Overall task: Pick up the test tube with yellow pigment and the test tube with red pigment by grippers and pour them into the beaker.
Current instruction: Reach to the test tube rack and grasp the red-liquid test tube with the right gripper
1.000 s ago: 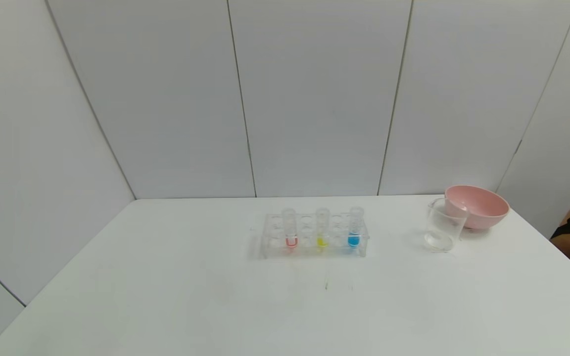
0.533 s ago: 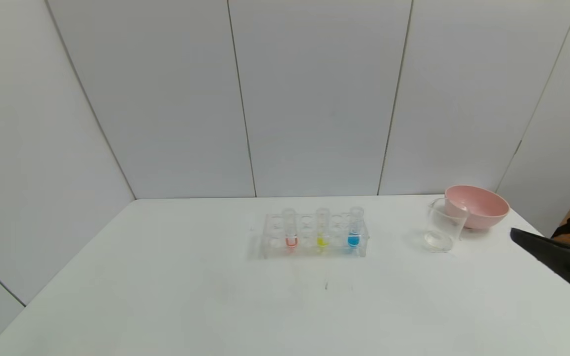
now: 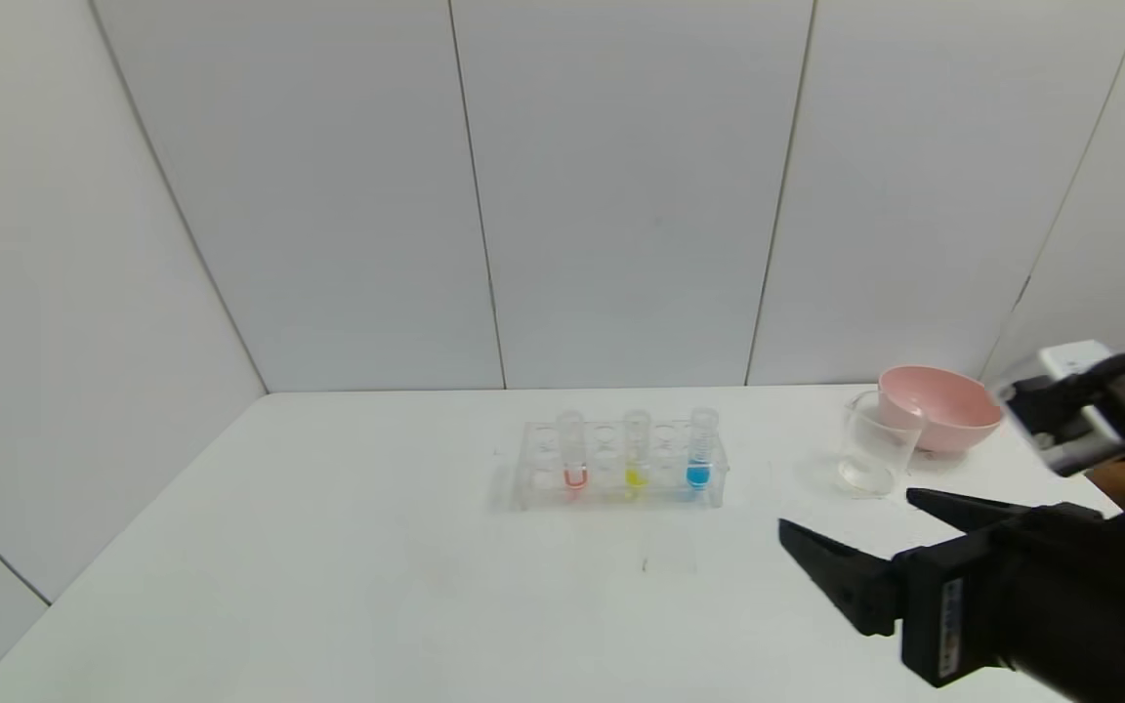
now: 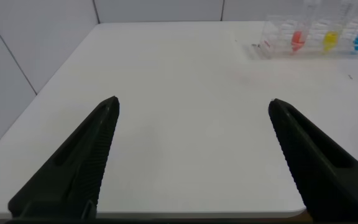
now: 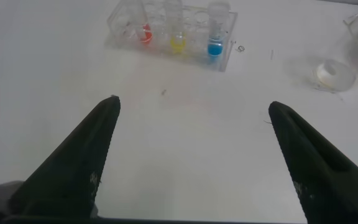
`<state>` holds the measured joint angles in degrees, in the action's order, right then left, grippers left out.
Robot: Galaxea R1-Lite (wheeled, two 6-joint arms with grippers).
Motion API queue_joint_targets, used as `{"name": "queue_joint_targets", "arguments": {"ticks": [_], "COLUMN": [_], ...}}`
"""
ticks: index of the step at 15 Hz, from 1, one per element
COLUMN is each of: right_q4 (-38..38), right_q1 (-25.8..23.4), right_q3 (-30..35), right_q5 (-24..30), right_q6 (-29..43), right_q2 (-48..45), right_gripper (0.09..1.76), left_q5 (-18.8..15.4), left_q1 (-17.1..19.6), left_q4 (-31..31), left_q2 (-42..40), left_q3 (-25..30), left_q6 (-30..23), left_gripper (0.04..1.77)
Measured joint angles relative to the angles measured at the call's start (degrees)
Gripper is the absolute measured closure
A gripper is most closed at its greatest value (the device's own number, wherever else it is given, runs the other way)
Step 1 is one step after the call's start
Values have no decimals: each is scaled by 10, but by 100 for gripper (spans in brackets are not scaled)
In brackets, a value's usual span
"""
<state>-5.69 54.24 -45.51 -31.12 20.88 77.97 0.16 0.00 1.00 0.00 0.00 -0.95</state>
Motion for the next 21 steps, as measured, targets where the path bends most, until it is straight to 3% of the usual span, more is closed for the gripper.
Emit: {"name": "queue_joint_targets", "arguments": {"ticks": [7,11,21], "right_q4": [-2,-2,10], "right_q1": [26,42,20], "right_q3": [-147,-231,-452], "right_q5": [-3,-46,-83], "right_q6": [26,57,25], "right_q2": [201,312,504], "right_gripper": [14,14,14], "left_q5": [0,0,0], "left_q1": [0,0,0], "left_q4": [0,0,0], "left_q2": [0,0,0], "left_q3": [0,0,0], "left_q6": [0,0,0], "left_gripper": [9,9,9]}}
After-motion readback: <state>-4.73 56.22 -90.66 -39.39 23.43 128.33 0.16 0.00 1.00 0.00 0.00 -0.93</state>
